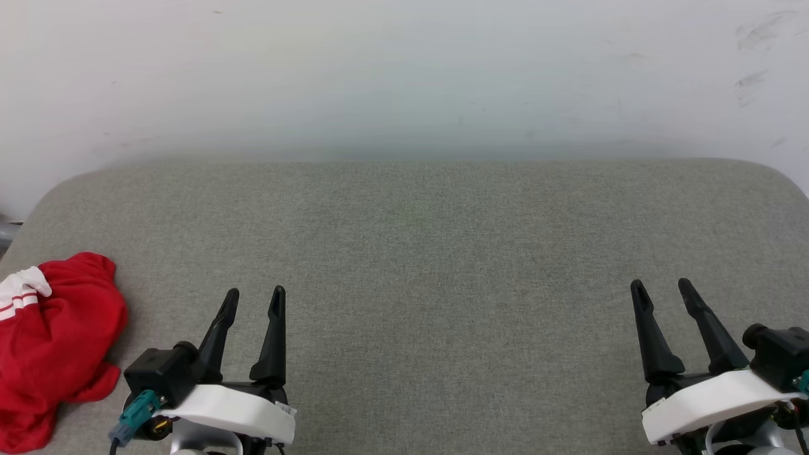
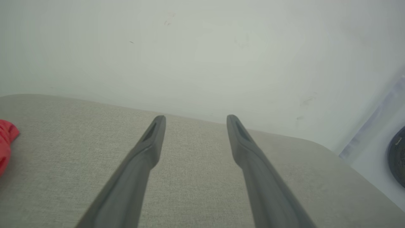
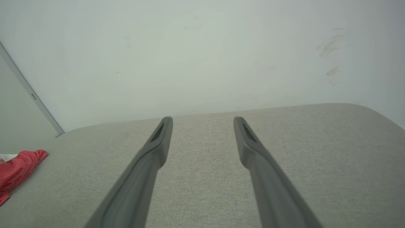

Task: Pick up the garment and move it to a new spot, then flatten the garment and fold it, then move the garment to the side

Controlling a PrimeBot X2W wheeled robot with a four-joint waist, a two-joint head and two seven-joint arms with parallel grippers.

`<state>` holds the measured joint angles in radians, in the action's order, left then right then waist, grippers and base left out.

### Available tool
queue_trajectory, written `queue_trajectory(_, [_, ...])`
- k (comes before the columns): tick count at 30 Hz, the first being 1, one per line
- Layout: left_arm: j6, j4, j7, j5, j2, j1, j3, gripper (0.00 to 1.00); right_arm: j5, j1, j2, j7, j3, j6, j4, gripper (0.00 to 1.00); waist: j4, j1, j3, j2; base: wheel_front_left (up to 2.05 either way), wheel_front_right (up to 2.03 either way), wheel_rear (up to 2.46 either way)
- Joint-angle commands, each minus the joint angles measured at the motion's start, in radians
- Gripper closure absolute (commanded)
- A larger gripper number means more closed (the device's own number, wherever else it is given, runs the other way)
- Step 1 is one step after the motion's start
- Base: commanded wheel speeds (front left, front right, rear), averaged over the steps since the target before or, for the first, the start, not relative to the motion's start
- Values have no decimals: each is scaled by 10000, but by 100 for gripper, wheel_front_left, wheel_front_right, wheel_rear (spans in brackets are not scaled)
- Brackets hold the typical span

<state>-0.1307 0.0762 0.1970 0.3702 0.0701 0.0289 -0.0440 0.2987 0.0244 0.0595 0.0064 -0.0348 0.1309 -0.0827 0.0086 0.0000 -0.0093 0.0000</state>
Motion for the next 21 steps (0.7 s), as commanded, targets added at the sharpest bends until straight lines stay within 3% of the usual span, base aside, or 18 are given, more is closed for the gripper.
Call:
queue_trajectory(1, [0, -20, 74, -185, 4, -18, 26, 0, -209, 29, -24, 14, -15, -2, -127, 0, -2, 0, -2, 0, 0, 0, 0])
queue_trajectory(21, [50, 298, 481, -1943, -95, -69, 102, 0, -1634, 256, -102, -79, -227, -3, -357, 0, 26, 0, -21, 0, 0, 0, 0])
